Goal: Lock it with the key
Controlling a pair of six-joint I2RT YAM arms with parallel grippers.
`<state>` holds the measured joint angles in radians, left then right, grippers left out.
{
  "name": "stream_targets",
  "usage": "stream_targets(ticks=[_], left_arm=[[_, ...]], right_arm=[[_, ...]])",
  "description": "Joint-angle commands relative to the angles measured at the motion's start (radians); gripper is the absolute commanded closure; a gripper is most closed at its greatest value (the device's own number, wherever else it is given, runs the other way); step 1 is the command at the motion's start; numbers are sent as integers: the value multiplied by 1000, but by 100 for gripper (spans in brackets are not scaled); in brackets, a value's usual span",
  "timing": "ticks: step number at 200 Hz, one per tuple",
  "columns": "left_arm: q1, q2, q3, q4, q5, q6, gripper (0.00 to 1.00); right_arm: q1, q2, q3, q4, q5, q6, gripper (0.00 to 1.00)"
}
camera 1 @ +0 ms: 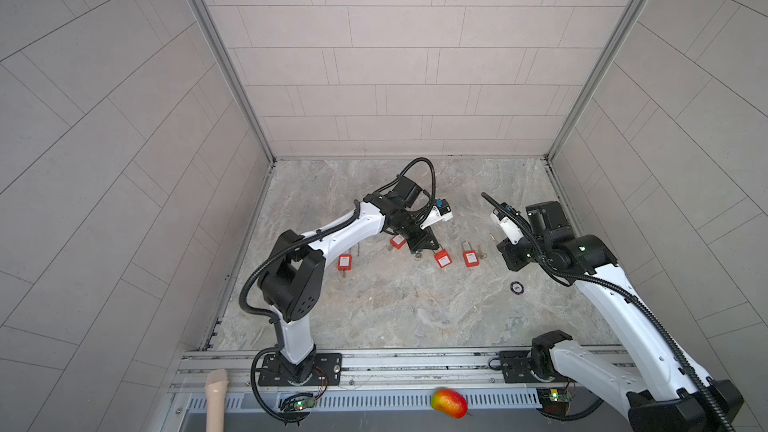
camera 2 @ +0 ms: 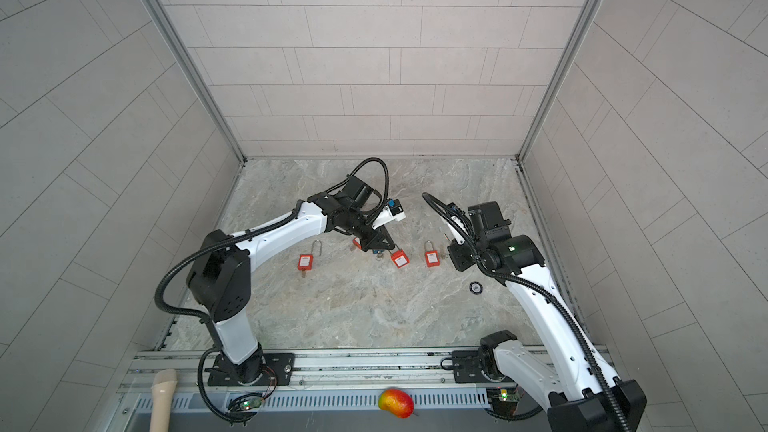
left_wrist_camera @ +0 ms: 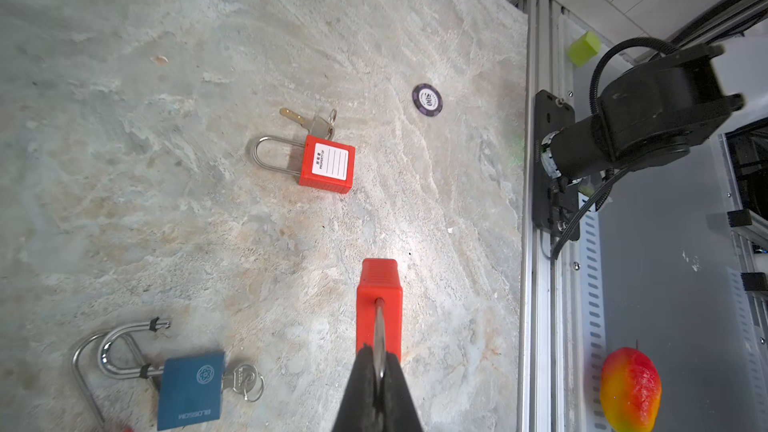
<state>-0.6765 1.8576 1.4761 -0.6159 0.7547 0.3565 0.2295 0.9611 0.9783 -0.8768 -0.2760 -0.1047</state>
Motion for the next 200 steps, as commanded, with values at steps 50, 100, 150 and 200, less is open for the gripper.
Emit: stream_targets(ticks=[50,100,150,200], left_arm=[[-37,191,194,-141,-62,13,100],[-49,309,328,-277,-48,75,100],[-64,375,397,-329,-151,87,100],[-76,421,443,-286,-337,46,91]], right_arm=[[65,24,-85,111,-7,181,100],[79,67,-114,123,-33,219,100],[95,104,-131,186,-47,269,100],[105,157,-121,194,-38,302,100]])
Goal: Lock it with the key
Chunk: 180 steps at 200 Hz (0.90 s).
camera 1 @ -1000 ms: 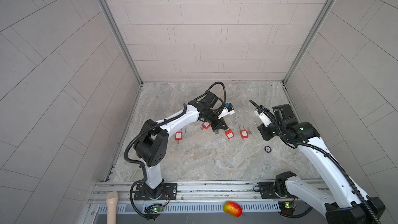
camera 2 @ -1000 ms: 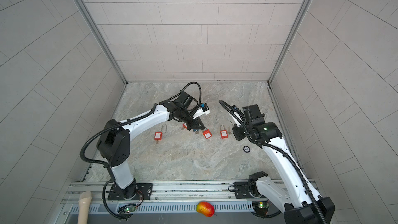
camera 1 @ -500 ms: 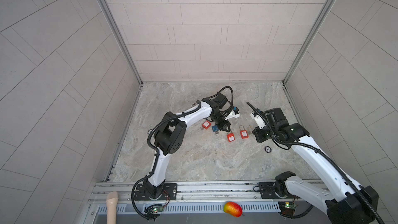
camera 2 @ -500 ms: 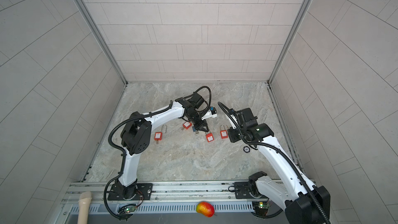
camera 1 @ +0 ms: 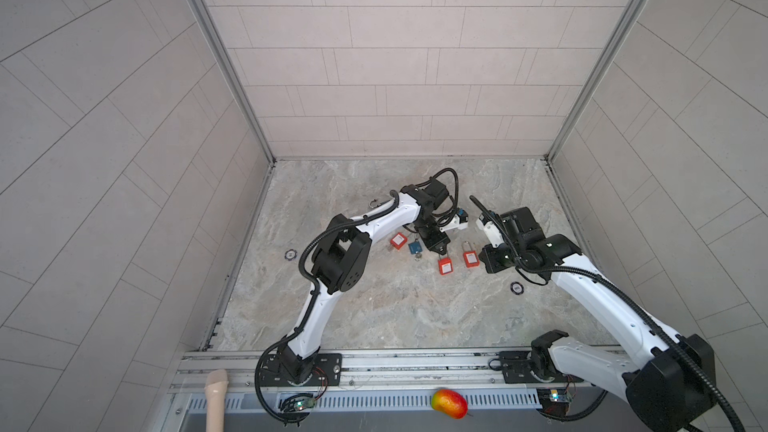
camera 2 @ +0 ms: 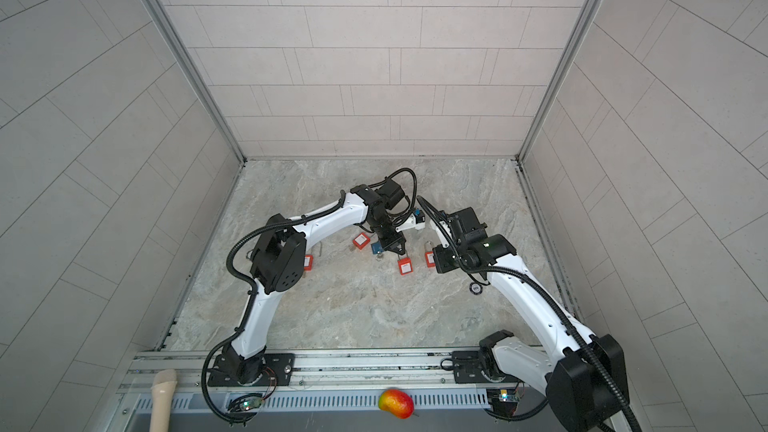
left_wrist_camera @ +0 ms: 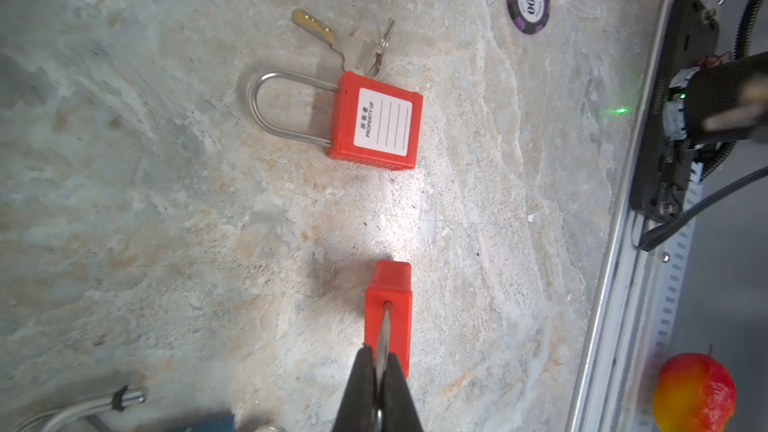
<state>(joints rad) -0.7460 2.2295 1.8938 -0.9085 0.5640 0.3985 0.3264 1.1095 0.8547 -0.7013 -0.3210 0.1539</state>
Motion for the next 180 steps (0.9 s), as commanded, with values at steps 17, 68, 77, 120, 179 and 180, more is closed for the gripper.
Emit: stream_targets(ticks=[17,68,77,120,179,180], left_arm=[[-7,67,36,35,-161,-7,88],[-13,103,52,128,-203,-38,85],[-17,109,62,137,-223,-41,84],[-19,100,82,170,-246,-47,58],[62,-95,-47,274,-249,-160,48],[65,-102,-54,280,-247,-164,48]], right_arm=[[10,12,-5,36,18,60,100],[16,15,-18,53,31,89,100],[15,18,-21,52,29,96,100],[24,19,-36,48,31,135,100],[32,76,-18,29,-27,204,100],[32,76,-15,28,-28,204,100]])
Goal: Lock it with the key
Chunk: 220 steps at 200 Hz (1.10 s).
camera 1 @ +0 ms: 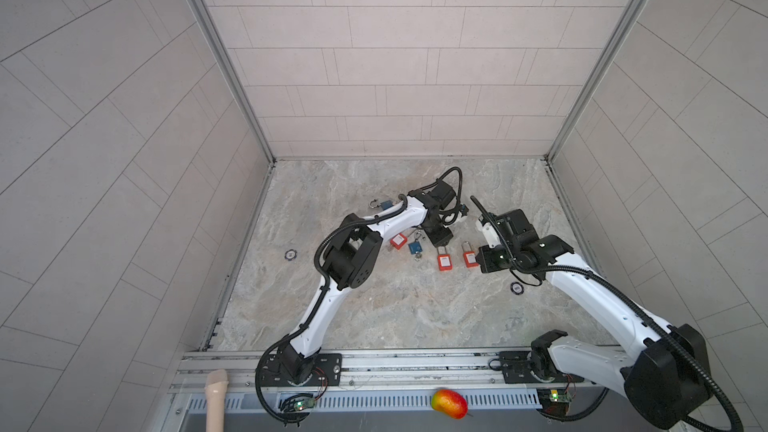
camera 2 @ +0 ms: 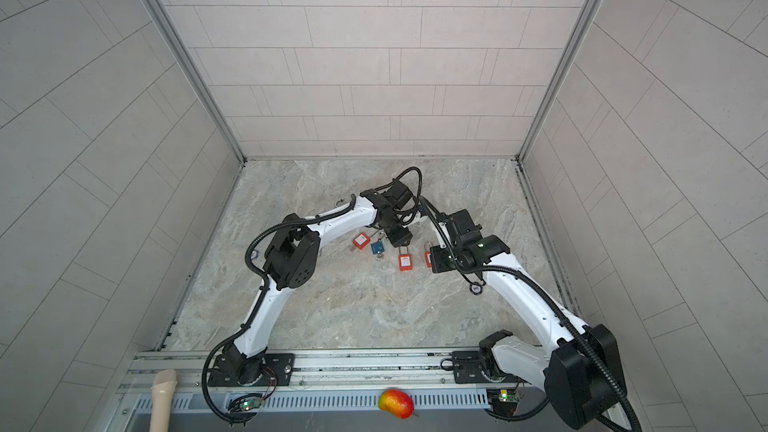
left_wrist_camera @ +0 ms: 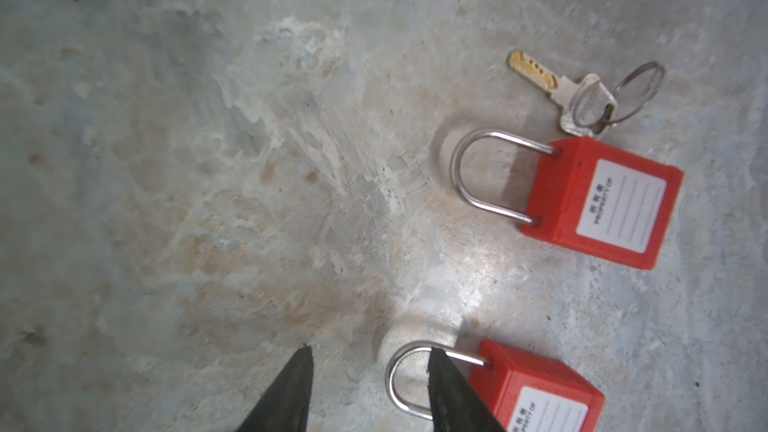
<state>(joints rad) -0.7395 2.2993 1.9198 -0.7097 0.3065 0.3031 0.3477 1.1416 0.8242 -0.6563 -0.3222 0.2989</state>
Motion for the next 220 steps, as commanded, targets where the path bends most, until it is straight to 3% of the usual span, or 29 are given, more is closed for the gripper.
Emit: stream_targets(ticks=[1,47,104,165,184,220], left_arm=[[62,-180,-83,86,12,-73,48],[164,-526,-444,236,80,-194,48],[175,-870,-841,436,72,-323,48],[174,-938,-896,406,66,-333,49],[175,-937,-894,406,69,-340,48],[174,-940,-881,389,65,-340,48]], right_arm=[[11,47,17,-17,-29,61,100],[40,235,97,-26,-65,95,100],[47,464,219,-16,-70,127,100],[55,595,245,23,-84,160,100],[55,614,250,23,-74,168,95],[62,575,278,-20,56,163,80]])
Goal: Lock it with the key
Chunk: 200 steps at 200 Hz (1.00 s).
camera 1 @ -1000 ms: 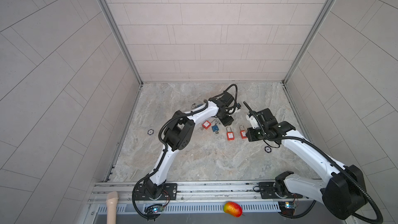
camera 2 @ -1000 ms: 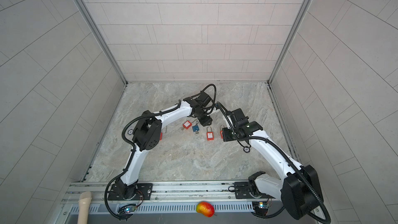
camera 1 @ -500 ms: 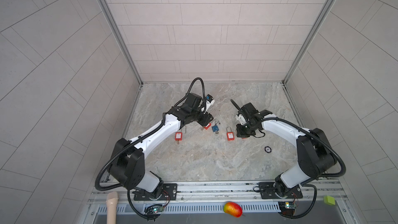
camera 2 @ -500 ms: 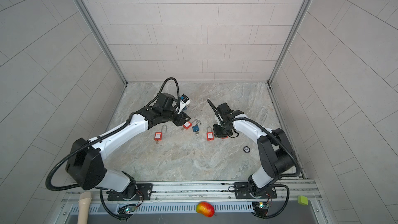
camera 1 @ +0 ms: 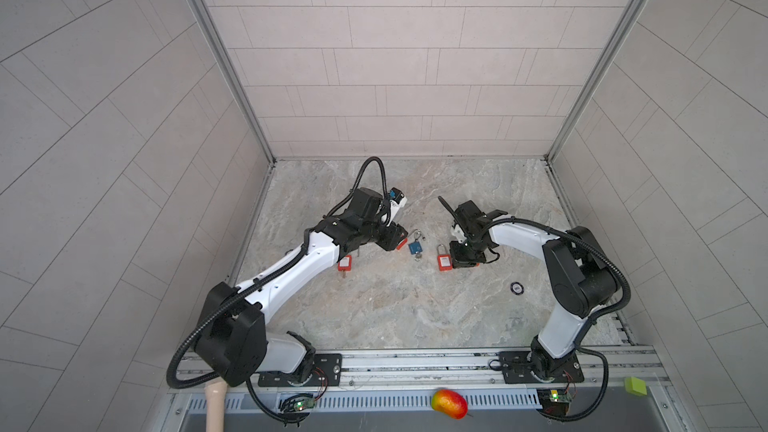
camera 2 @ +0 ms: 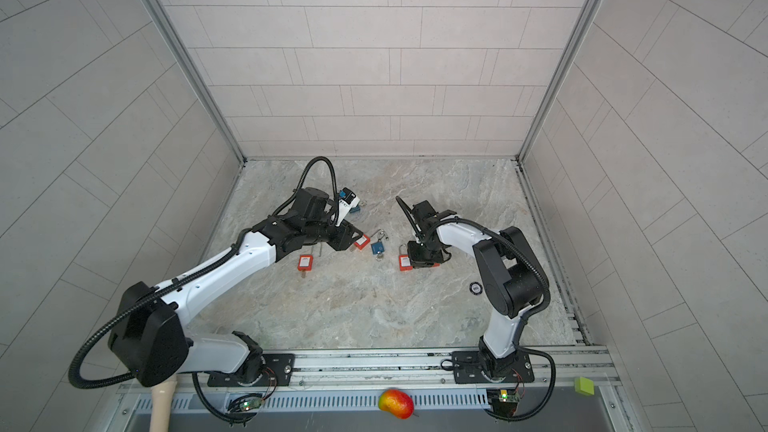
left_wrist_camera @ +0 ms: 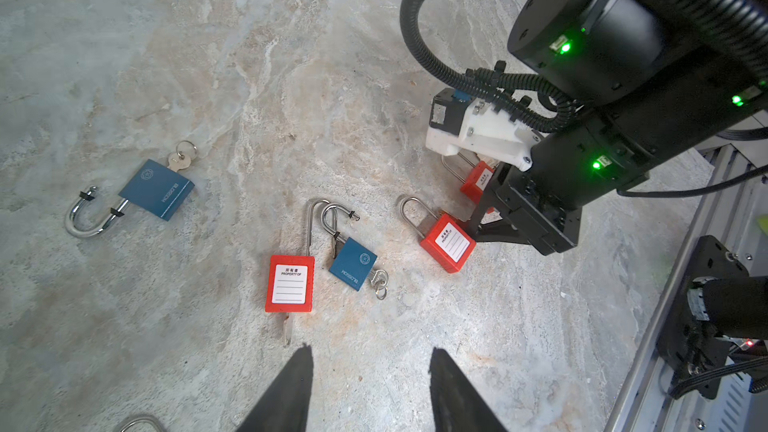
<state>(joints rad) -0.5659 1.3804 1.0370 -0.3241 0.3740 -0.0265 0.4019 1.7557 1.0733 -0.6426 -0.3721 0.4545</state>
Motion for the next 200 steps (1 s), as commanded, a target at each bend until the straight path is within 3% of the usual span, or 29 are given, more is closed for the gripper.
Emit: stream_targets(ticks=[1,32,72,84,125,200], left_arm=[[1,-21,3,2,-3,-10,48],[1,-33,12,-21,-18,2,48],[4,-65,7,-32,-70,-17,47],[12,-78,-3,-22,-85,-31,47],[66,-136,-65,26,-86,-121,47],[99,-205,-119,15,-109,-134,47]], right_arm=[[8,-42,29,-34,109,7,80],[9,-104,66,-82,191,-12,71],[56,-157,97,-67,205,-75,65],[77,-148,123,-78,214,-77,59],[162,-25,273,-146,229,-7,45],[280,280,575,-269,284,104,39]])
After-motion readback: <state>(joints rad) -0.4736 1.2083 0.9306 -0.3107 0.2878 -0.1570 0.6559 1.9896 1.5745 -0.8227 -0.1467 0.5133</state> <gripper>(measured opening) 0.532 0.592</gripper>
